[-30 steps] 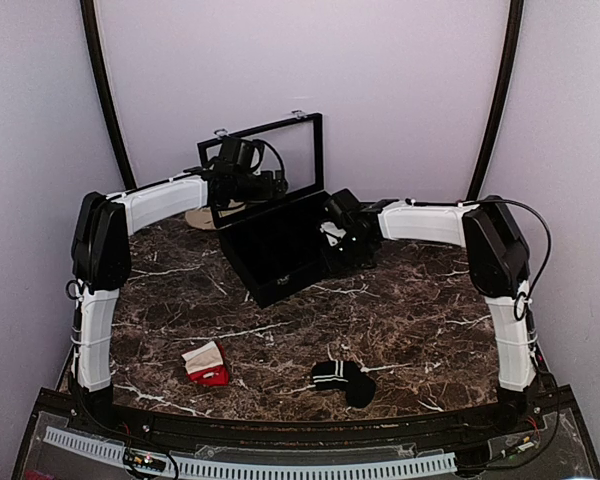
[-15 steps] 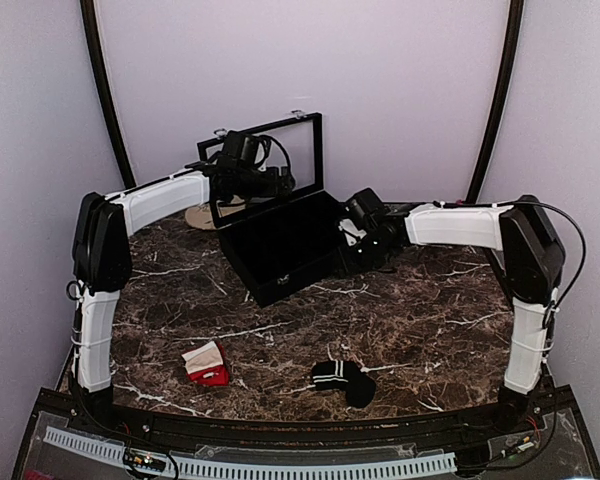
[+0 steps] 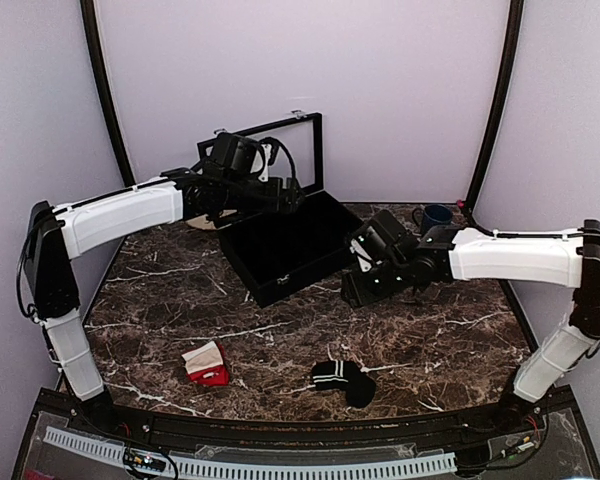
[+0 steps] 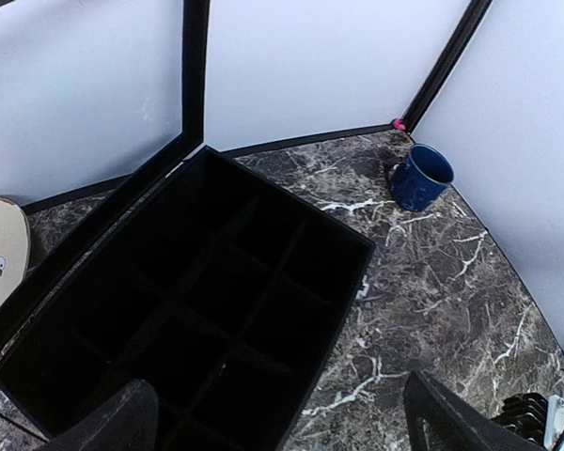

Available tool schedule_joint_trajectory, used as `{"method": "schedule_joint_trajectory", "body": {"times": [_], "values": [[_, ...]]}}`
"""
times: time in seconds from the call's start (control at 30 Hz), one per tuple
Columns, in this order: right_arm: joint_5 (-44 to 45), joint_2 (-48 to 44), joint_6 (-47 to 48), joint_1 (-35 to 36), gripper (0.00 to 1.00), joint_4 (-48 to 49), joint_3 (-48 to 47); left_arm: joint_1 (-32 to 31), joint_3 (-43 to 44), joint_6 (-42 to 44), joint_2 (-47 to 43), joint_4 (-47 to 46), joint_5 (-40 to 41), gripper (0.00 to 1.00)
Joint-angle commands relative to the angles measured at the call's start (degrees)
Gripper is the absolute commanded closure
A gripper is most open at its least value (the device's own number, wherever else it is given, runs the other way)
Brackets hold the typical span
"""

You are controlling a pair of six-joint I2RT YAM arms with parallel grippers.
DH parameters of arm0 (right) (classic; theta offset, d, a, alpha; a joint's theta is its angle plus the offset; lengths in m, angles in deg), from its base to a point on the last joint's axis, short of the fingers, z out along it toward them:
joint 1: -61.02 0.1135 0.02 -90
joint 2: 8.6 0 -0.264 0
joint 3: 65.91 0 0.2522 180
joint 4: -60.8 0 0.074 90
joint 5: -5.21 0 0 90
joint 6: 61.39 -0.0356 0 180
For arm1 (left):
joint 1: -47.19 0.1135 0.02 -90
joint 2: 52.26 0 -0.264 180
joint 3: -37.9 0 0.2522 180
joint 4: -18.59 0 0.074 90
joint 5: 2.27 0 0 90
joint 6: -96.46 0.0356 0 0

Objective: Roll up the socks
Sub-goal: Pick up the sock from the corner of the board.

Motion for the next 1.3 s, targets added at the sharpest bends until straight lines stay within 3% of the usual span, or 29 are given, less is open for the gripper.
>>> {"method": "schedule_joint_trajectory", "body": {"times": [0.0, 0.23, 0.43, 0.6, 0.87, 1.0, 1.27], "values": [[7.4, -7.8, -8.3, 7.0, 0.38, -4.2, 4.9, -3.8, -6.7, -0.5, -6.9, -0.5, 2.5, 0.06], [13.7, -12.0, -21.4, 21.9, 0.37, -9.4, 9.2, -9.9, -22.8, -3.5, -19.1, -1.7, 6.1, 0.06], [19.1, -7.2, -32.7, 36.0, 0.37, -15.7, 6.0, -15.7, -33.4, -7.9, -27.1, -0.4, 10.4, 0.07], [20.5, -1.1, -39.5, 43.0, 0.38, -20.5, 2.0, -20.0, -38.6, -11.3, -31.2, 0.7, 13.0, 0.07], [21.7, 6.9, -44.1, 46.1, 0.45, -24.5, -0.5, -23.0, -41.3, -13.3, -33.1, 1.4, 14.5, 0.07], [21.8, 8.7, -43.8, 45.5, 0.51, -24.5, -0.3, -23.8, -41.9, -13.8, -33.2, 1.7, 14.7, 0.08], [21.4, 9.7, -40.4, 43.1, 0.52, -20.9, 1.7, -24.1, -42.9, -14.0, -34.1, 2.0, 15.3, 0.07]]}}
